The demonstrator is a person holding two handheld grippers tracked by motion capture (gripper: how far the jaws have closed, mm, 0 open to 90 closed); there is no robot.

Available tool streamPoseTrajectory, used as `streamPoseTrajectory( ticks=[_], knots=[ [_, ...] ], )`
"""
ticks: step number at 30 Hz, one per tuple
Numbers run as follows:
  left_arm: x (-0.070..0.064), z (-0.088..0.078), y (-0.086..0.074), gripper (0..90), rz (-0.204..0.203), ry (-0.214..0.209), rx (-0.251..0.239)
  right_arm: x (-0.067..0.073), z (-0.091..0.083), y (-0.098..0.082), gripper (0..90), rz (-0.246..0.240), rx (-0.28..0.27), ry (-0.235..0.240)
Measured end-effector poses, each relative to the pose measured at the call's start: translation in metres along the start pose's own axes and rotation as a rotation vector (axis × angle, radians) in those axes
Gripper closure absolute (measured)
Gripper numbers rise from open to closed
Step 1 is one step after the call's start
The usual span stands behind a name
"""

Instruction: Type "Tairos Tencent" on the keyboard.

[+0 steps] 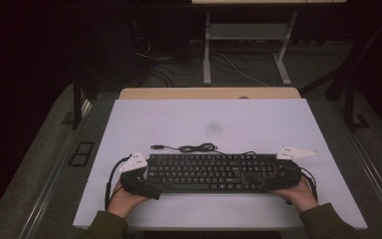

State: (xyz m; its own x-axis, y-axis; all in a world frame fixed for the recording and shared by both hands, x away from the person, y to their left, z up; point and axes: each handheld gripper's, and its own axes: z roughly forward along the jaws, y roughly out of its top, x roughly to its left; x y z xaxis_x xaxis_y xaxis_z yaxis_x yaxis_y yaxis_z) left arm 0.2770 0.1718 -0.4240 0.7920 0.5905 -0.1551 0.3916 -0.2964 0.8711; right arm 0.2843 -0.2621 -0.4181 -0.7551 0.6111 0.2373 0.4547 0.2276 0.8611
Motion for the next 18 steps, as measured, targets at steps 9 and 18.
streamPoseTrajectory(
  ticks=[9, 18],
  knots=[
    [0.0, -0.001, -0.001, 0.0, -0.003, 0.001, -0.005, 0.001, 0.008, 0.004, 9.3, -0.007, 0.007, 0.016],
    [0.0, 0.0, -0.001, 0.0, 0.001, 0.002, 0.003, 0.004, 0.012, 0.006, 9.4, -0.015, 0.016, 0.028]
  ],
)
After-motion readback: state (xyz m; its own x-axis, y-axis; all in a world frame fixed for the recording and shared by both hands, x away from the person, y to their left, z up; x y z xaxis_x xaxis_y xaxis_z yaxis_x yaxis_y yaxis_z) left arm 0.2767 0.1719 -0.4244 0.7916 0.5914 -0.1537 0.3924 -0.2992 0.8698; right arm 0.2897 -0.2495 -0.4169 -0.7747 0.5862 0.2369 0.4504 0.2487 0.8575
